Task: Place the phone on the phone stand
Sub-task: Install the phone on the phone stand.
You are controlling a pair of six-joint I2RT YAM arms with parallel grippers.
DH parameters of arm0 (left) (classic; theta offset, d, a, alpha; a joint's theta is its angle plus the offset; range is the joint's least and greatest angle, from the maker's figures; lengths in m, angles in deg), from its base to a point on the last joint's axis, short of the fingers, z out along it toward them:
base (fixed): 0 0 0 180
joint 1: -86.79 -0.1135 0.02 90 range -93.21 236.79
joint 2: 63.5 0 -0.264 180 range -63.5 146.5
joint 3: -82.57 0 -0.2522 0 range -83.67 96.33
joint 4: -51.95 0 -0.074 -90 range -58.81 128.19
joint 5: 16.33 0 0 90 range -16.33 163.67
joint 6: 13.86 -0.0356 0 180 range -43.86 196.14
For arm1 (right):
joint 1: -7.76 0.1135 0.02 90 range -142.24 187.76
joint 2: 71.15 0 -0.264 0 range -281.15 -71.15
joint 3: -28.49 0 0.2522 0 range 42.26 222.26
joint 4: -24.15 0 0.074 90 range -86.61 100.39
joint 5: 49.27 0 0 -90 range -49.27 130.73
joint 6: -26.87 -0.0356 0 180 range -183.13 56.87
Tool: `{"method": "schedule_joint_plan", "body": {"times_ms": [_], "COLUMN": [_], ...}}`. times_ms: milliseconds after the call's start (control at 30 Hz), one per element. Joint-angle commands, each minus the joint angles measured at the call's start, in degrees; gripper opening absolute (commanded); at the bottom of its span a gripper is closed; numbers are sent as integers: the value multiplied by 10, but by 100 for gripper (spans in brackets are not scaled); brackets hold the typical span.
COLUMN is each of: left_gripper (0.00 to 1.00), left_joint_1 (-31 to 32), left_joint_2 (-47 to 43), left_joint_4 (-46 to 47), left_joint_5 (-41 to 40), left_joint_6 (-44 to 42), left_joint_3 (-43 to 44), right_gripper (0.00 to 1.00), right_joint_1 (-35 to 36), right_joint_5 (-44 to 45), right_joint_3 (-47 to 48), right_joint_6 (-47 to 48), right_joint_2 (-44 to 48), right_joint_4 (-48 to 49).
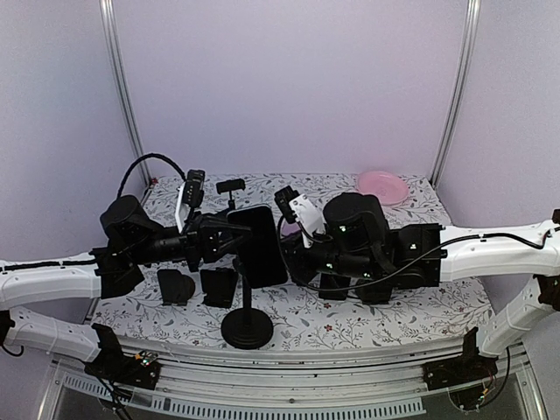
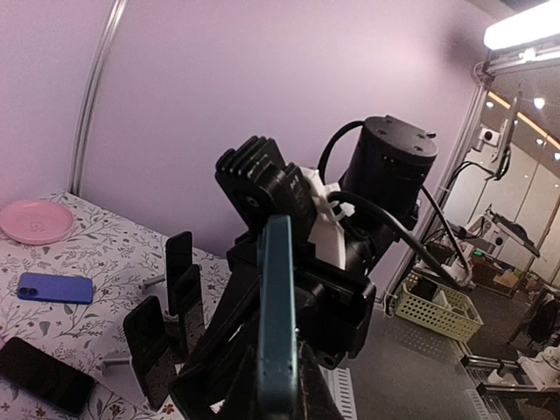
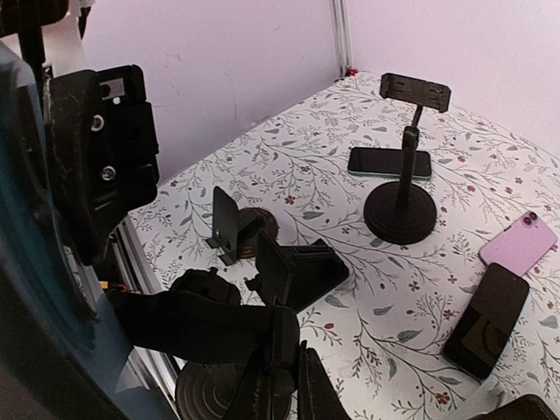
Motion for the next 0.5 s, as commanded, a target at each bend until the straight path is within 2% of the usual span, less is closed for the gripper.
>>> {"method": "schedule_joint_plan", "body": {"times_ms": [0, 467], "left_gripper": [0, 0], "left_joint_1": [-4, -4], "left_joint_2": [17, 14], "left_joint_4": [-40, -113], "left_joint_5": [-70, -184], "left_joint_6": [-30, -43], "left_joint_3": [6, -5], "right_gripper": [2, 2], "right_joint_1": [14, 51], "right_joint_5": [139, 295], "right_joint_3": [20, 99], "right_joint_6": [7, 15], "right_joint_2": [-9, -102], "right_joint_4": [7, -78]}}
